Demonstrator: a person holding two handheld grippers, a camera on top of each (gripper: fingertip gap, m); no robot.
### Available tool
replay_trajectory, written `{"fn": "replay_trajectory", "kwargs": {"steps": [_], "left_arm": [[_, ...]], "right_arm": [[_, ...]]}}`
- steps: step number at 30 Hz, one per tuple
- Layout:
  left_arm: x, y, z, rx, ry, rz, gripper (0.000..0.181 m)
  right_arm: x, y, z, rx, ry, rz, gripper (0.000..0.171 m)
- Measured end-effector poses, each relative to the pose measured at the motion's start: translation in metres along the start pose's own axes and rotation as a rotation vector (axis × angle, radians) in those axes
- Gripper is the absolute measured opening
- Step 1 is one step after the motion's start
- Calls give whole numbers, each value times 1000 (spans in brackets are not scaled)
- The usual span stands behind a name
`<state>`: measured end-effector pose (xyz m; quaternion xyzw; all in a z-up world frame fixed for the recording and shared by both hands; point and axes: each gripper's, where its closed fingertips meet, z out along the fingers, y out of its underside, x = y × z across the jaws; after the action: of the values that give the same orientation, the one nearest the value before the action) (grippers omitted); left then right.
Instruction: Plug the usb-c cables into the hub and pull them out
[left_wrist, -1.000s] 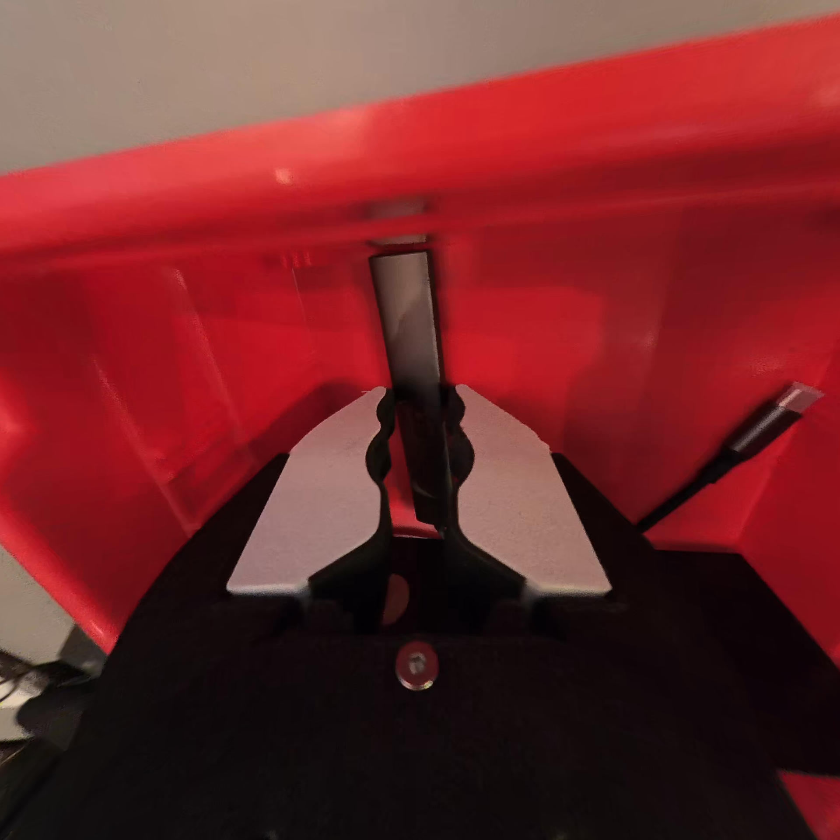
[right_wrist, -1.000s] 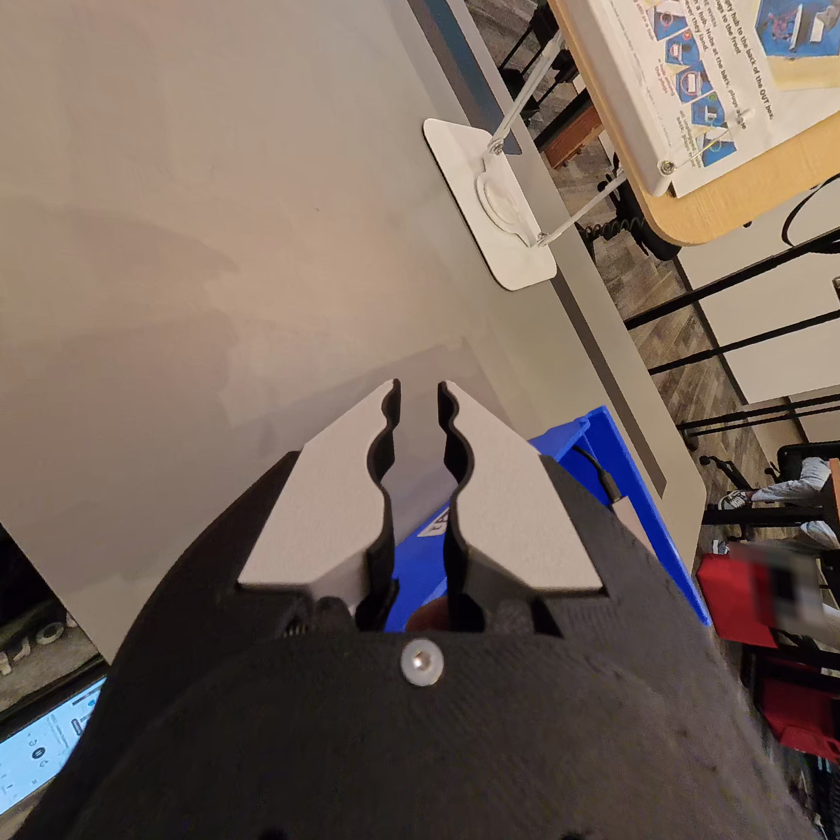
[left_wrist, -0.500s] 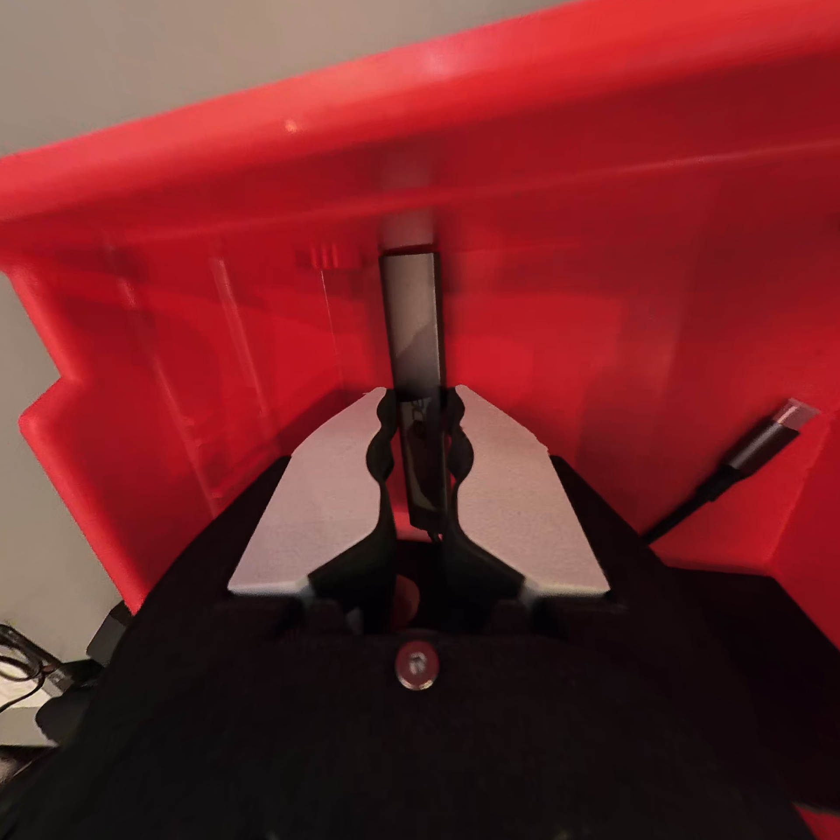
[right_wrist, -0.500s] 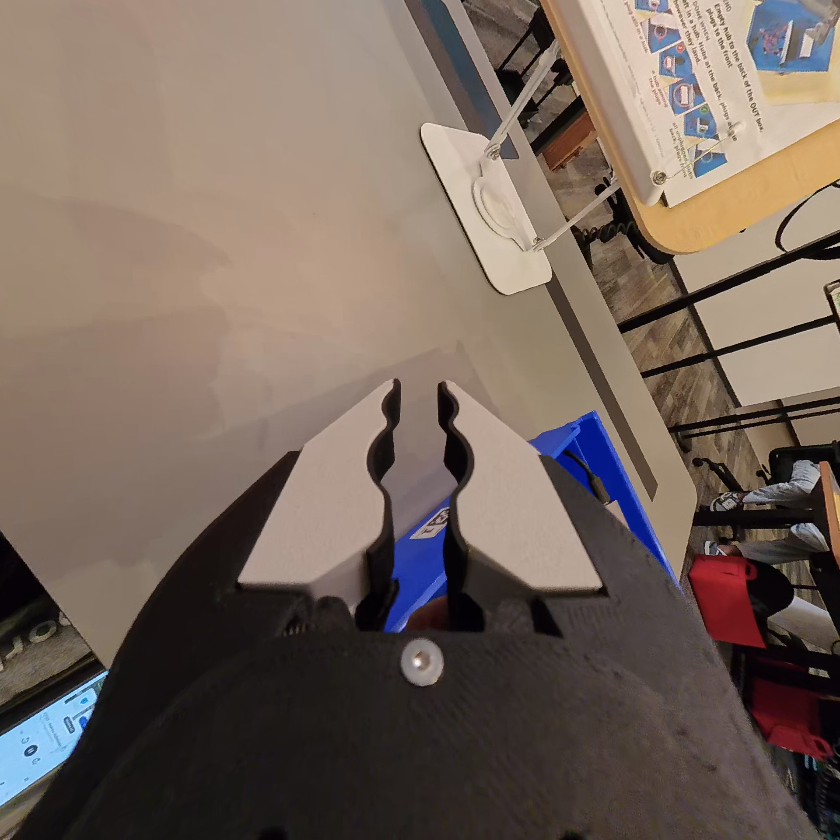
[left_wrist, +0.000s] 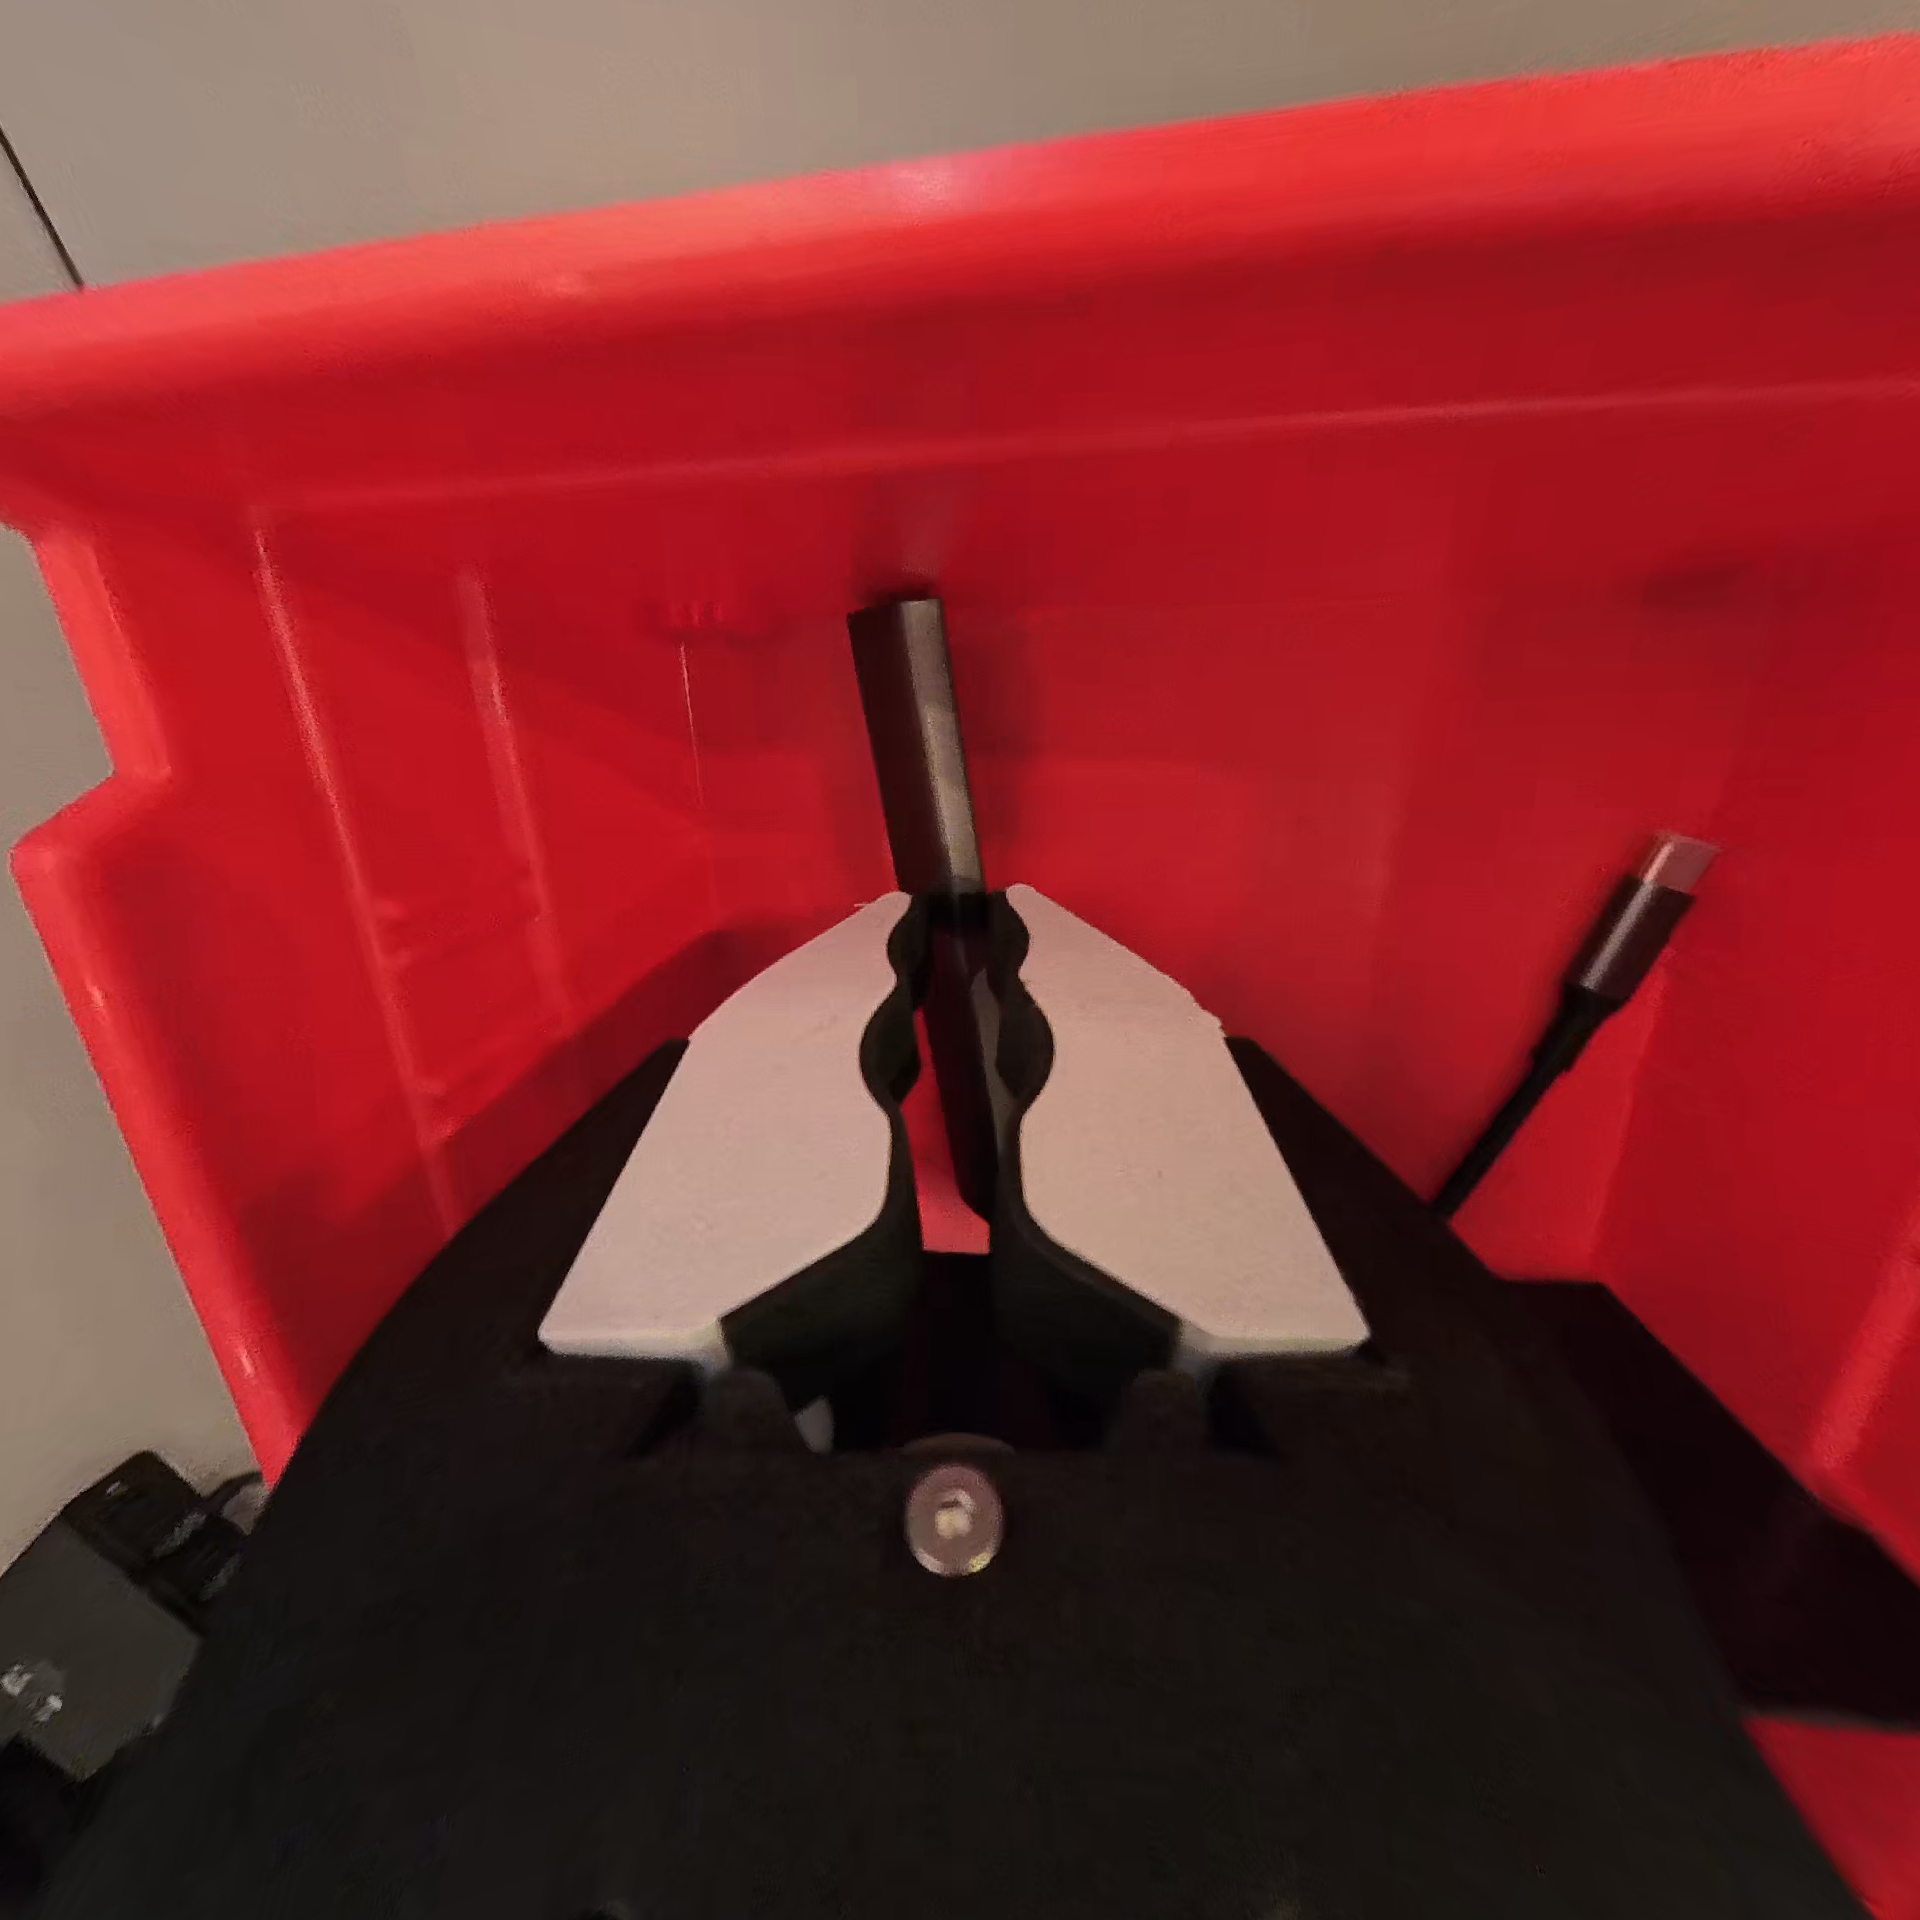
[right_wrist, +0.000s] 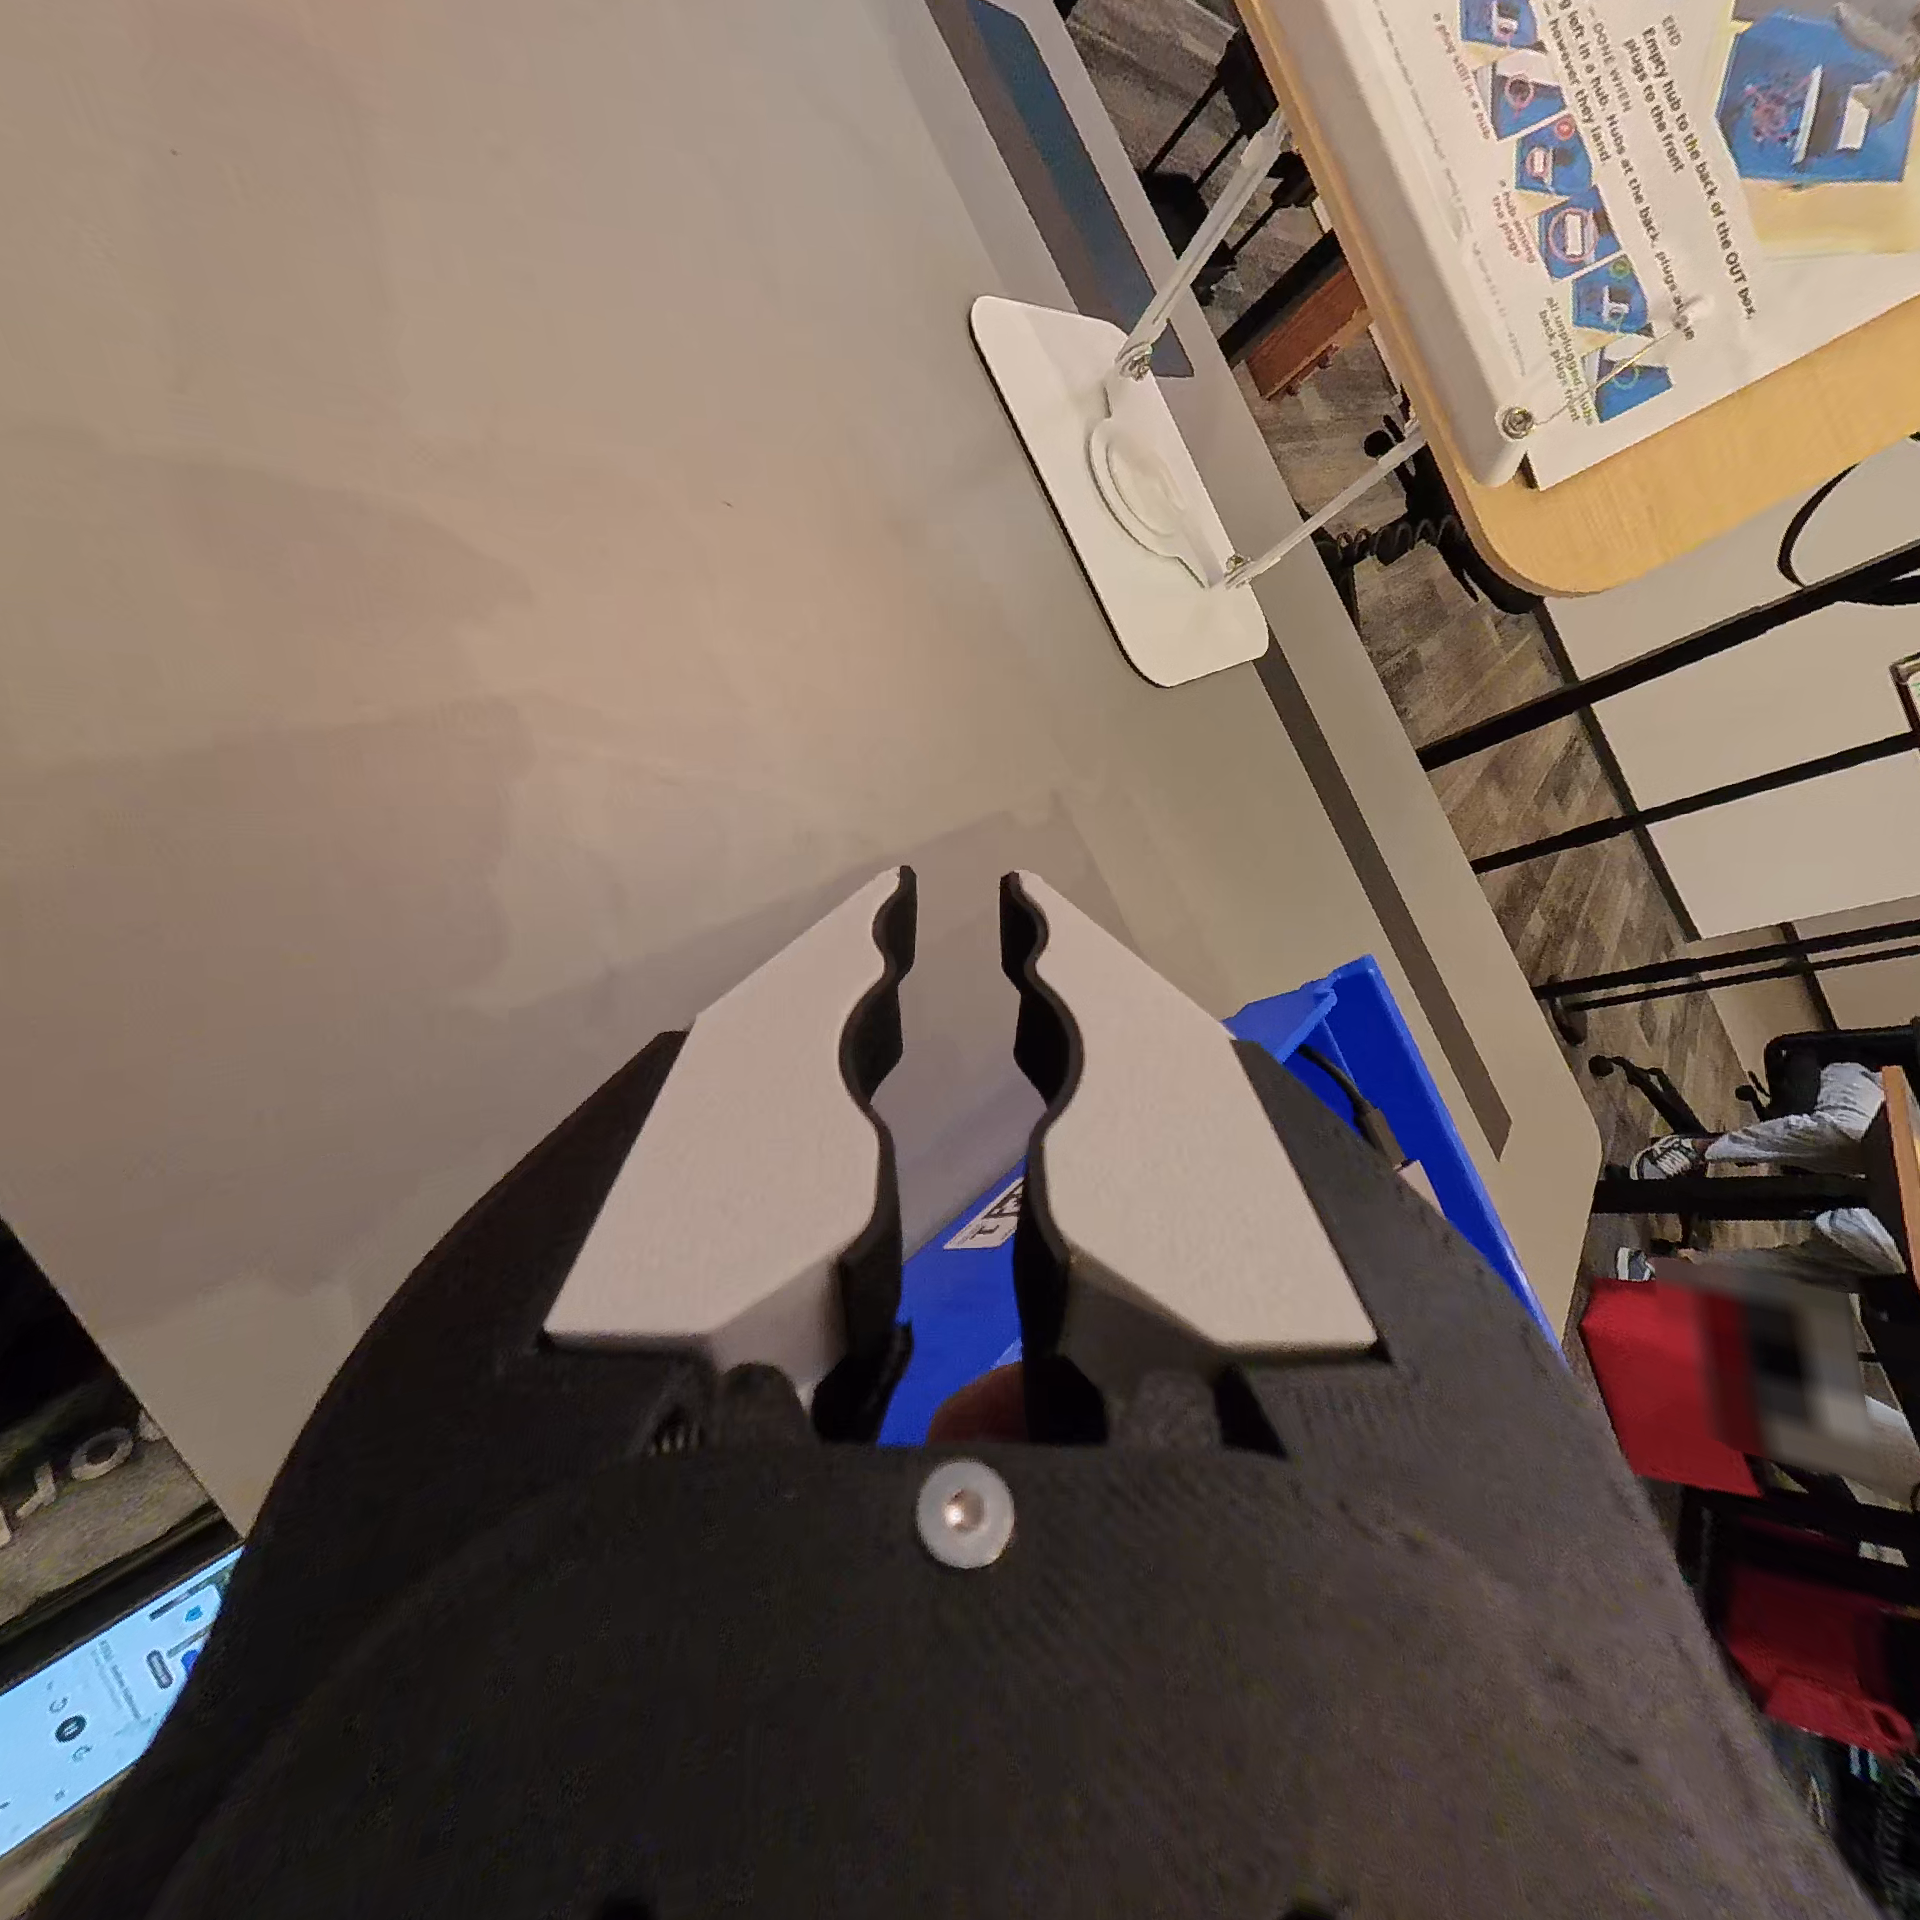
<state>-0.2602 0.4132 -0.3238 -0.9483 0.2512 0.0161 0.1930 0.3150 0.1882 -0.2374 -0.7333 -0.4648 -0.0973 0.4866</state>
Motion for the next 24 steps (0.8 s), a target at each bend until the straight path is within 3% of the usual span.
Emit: {"fn": "replay_trajectory", "kwargs": {"steps": [8,11,17,24], "left_arm": [[-4,-8,-4,52,-39,19,9],[4,1,0,-35,-65,114,9],[2,11,4,-146,-219,281,9],[-2,-6,-23,-98,-367,374,8]], "right_arm": [[1,2,-2,1,4,6,13],[0,3,-3,-2,2,5,14],[1,4,-3,-7,2,4,13],[-1,0,-2,5,3,7,13]]}}
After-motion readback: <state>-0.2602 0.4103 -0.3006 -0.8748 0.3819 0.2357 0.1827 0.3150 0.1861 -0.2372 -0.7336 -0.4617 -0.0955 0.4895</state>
